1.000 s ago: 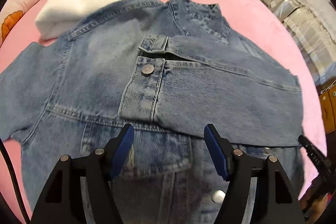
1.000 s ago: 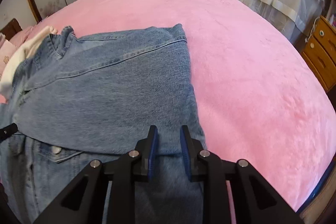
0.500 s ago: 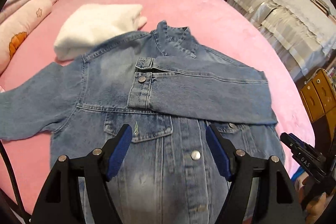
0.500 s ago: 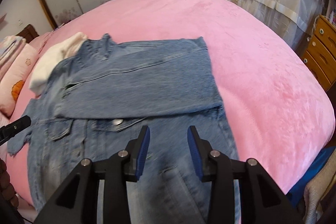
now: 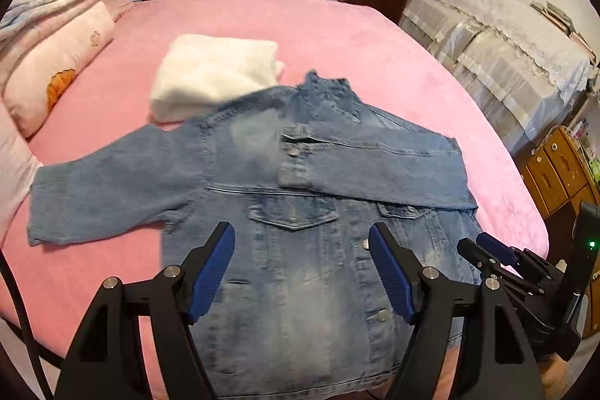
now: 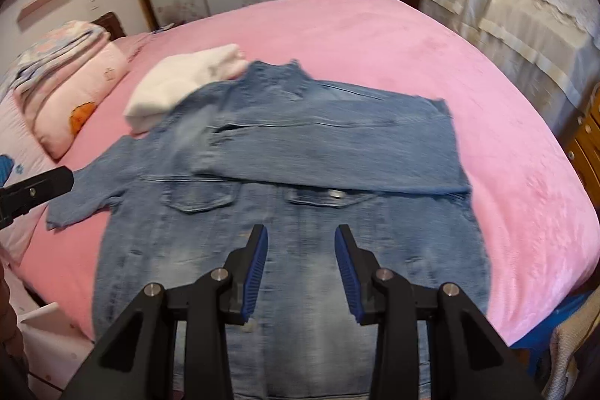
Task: Fold large clothes
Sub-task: 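Move the left tool to the other sleeve cuff and grasp it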
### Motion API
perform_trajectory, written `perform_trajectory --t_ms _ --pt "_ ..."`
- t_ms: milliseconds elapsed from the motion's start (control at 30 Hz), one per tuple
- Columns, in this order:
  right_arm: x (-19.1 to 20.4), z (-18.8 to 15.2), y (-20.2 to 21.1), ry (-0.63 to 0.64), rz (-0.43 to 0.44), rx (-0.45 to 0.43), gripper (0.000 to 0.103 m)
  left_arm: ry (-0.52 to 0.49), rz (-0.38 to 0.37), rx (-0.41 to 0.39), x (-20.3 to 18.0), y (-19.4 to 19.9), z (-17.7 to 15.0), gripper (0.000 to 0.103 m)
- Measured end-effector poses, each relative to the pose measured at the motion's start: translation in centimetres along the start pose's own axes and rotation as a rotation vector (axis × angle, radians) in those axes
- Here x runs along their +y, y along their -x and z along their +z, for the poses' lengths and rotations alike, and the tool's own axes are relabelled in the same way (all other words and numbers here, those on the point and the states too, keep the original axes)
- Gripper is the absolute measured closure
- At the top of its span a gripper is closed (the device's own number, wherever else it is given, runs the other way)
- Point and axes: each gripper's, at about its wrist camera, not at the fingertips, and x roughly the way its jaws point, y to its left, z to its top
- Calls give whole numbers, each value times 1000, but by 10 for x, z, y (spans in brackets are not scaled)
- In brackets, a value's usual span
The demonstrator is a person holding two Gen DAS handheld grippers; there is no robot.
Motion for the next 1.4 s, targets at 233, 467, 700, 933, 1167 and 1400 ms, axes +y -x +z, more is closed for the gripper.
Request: perform_trajectory --t_ms 233,467,700,933,1167,1400 --pt "71 4 4 102 43 -31 65 100 84 -26 86 19 1 26" --pt "141 12 -14 188 85 -29 65 272 127 16 187 7 -7 26" --pt "208 21 -42 284 126 -19 65 477 116 117 273 -41 -18 26" --pt "244 16 -68 329 167 25 65 780 122 177 360 -94 -31 26" --pt "249 18 -91 331 163 58 65 970 118 178 418 -115 -46 26" --pt "251 21 -109 290 188 89 65 1063 83 111 426 -100 -57 26"
